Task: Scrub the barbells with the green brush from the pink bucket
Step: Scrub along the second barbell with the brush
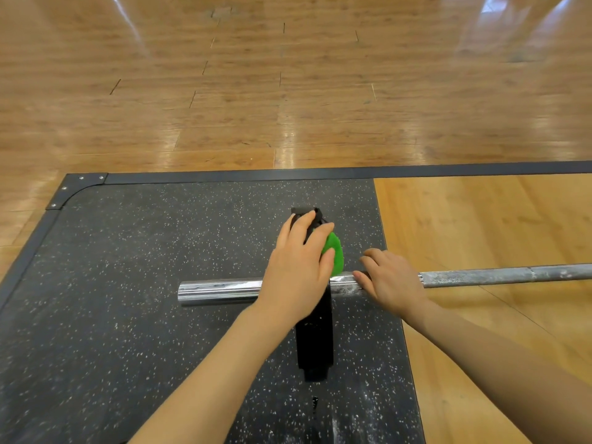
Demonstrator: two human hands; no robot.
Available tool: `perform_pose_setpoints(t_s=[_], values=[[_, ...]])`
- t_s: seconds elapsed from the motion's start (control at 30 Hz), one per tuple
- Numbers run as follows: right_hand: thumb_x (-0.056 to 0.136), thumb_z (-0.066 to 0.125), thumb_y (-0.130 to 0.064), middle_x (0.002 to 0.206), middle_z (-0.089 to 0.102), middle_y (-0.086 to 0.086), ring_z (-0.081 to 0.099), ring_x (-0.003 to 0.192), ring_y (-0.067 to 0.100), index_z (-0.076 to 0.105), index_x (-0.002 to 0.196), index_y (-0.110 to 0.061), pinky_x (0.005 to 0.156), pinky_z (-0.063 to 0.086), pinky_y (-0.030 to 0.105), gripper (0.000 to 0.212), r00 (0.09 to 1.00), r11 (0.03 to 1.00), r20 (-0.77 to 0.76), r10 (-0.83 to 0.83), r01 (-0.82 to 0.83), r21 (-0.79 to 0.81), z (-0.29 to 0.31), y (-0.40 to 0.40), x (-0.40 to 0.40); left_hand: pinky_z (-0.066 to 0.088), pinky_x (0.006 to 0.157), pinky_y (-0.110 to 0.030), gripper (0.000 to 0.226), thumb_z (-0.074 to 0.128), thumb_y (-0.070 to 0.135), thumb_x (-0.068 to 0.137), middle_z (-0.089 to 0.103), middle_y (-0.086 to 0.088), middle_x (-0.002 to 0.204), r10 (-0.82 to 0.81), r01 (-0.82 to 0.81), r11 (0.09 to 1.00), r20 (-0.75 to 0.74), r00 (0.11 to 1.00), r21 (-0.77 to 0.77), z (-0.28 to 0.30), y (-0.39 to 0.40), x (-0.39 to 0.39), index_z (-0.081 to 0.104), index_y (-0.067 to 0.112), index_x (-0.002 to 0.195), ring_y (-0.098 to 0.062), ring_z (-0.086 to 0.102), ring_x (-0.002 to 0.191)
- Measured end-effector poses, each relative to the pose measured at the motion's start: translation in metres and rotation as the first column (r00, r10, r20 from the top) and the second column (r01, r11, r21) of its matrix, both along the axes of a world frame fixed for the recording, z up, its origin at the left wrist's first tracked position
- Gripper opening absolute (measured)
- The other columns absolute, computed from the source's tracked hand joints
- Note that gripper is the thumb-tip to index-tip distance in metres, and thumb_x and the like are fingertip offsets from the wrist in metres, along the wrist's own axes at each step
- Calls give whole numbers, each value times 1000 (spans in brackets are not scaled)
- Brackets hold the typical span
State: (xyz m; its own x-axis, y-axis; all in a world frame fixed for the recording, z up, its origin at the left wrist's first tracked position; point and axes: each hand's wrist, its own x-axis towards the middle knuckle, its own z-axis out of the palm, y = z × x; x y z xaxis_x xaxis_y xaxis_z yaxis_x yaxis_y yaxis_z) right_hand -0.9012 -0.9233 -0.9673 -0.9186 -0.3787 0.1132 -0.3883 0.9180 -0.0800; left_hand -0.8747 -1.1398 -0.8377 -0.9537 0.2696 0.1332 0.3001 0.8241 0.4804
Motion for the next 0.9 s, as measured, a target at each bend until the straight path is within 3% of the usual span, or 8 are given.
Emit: perform_pose_setpoints(t_s=[0.13,0.43,0.53,0.6,0.7,0.9], values=[[100,14,-54,99,64,10,59,73,30,64,90,-8,59,46,36,69,1000,1000,7,1,-1,5,2,-1,16,34,107,-42,49,29,40,96,35,-6,148,-20,19,1000,-54,998,-11,-3,-5,32,48,19,136,-33,24,140],[99,15,-57,127,59,15,61,104,32,63,116,-5,79,51,40,72,997,998,71,-41,38,48,10,-1,57,41,102,-44,43,34,34,97,45,-10,139,-95,73,988,-160,983,-134,-3,-8,84,55,17,129,-37,38,131],[95,8,-63,140,49,15,54,118,31,55,131,-6,92,46,41,82,985,993,158,-62,45,110,27,-7,65,44,99,-46,45,31,35,95,48,-11,136,-69,53,992,-142,987,-114,0,-9,76,57,16,127,-38,41,127],[85,-7,-71,153,33,12,38,134,28,37,145,-8,105,34,39,97,971,982,232,-65,21,188,37,-9,69,46,96,-47,47,30,36,95,48,-12,136,-61,49,994,-127,990,-97,1,-9,76,57,15,127,-39,42,126],[69,-27,-77,158,20,9,23,142,25,21,152,-10,113,22,37,117,953,976,295,-69,4,217,41,-7,73,44,98,-48,50,28,38,96,43,-13,142,-83,71,993,-130,988,-96,-1,-11,90,51,15,135,-40,37,132],[74,-23,-77,156,28,10,29,141,25,29,149,-8,112,25,38,115,961,987,241,-134,109,114,31,-11,87,30,110,-41,57,29,48,95,29,-11,153,-78,56,988,-158,984,-141,-13,-8,127,40,18,143,-36,21,142]])
